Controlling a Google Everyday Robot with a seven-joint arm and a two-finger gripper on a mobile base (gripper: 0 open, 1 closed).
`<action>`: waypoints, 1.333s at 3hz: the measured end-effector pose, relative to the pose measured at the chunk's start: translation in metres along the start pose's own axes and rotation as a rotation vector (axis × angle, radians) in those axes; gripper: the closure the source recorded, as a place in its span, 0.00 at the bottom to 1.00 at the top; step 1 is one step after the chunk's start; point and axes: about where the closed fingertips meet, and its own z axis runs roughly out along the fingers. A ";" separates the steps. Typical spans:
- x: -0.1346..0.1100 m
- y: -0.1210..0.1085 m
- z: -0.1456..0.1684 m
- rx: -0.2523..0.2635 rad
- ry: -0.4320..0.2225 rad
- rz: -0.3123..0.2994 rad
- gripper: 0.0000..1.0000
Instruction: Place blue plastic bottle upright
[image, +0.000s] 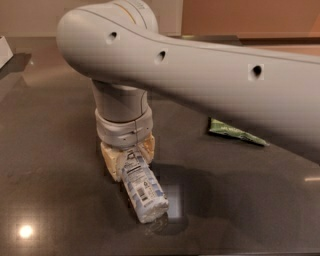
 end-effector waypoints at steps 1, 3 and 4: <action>-0.007 -0.004 -0.021 0.002 -0.065 -0.038 0.87; -0.032 -0.034 -0.097 -0.042 -0.354 -0.185 1.00; -0.040 -0.048 -0.123 -0.099 -0.532 -0.250 1.00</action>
Offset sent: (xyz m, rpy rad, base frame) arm 0.0533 -0.0048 0.0977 0.2181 -0.2476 0.2017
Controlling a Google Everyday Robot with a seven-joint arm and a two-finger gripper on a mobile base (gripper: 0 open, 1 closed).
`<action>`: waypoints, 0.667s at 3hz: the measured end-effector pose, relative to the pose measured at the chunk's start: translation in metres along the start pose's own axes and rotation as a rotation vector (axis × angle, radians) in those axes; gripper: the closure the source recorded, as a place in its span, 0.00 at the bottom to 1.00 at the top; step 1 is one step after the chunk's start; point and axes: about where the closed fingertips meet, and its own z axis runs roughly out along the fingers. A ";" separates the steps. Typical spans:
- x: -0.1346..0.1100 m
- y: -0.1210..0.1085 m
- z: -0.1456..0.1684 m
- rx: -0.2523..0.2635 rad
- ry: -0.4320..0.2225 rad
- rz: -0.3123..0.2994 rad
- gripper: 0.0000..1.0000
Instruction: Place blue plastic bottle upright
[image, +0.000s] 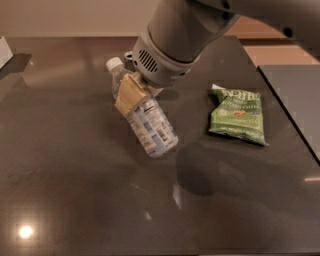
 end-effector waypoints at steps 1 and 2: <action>-0.014 -0.007 -0.013 -0.055 -0.167 -0.044 1.00; -0.023 -0.007 -0.018 -0.113 -0.309 -0.083 1.00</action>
Offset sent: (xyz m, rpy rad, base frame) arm 0.0133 0.0028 0.0368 0.3955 -0.3603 0.3443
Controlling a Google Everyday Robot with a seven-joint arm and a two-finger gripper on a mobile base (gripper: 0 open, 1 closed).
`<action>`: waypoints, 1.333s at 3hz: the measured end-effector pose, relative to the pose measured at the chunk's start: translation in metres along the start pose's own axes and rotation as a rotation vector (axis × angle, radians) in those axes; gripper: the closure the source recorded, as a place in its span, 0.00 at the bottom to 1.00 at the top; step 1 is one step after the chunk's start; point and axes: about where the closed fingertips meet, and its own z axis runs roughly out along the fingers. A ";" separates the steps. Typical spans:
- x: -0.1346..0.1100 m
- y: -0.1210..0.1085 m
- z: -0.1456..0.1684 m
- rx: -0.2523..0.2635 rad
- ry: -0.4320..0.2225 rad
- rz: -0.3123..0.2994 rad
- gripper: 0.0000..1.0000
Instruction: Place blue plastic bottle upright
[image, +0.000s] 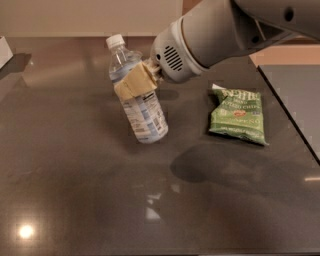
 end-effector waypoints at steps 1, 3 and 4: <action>-0.003 0.006 0.001 -0.049 -0.126 -0.024 1.00; 0.005 0.012 0.002 -0.075 -0.346 -0.087 1.00; 0.015 0.006 0.001 -0.064 -0.419 -0.162 1.00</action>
Offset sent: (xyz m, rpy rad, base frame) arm -0.0205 0.0071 -0.0073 0.2340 -0.4483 0.2662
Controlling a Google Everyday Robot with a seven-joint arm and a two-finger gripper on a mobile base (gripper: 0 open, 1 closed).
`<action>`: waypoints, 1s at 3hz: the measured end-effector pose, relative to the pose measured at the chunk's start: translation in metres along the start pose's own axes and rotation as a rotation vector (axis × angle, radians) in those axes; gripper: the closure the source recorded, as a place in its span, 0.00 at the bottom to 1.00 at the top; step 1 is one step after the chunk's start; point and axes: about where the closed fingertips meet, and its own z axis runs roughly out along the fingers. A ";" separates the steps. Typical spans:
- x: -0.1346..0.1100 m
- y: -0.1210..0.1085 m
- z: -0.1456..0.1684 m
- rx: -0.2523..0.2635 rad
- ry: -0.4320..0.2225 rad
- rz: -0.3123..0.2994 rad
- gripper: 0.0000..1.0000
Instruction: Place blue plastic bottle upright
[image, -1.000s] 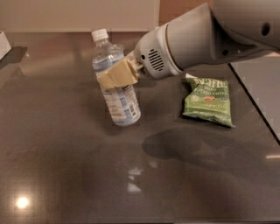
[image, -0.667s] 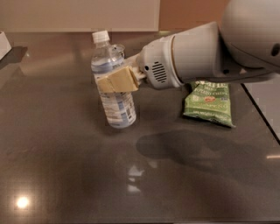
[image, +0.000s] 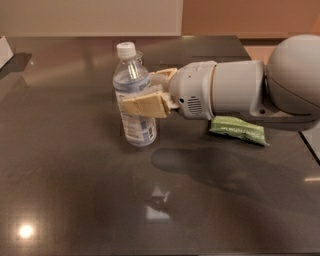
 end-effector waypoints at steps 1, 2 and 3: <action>0.010 -0.006 -0.005 0.001 -0.048 -0.118 1.00; 0.021 -0.012 -0.008 0.003 -0.090 -0.221 1.00; 0.029 -0.015 -0.010 0.000 -0.126 -0.272 1.00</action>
Offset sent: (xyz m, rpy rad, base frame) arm 0.0114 -0.0349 -0.0324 0.0005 -0.3621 0.0885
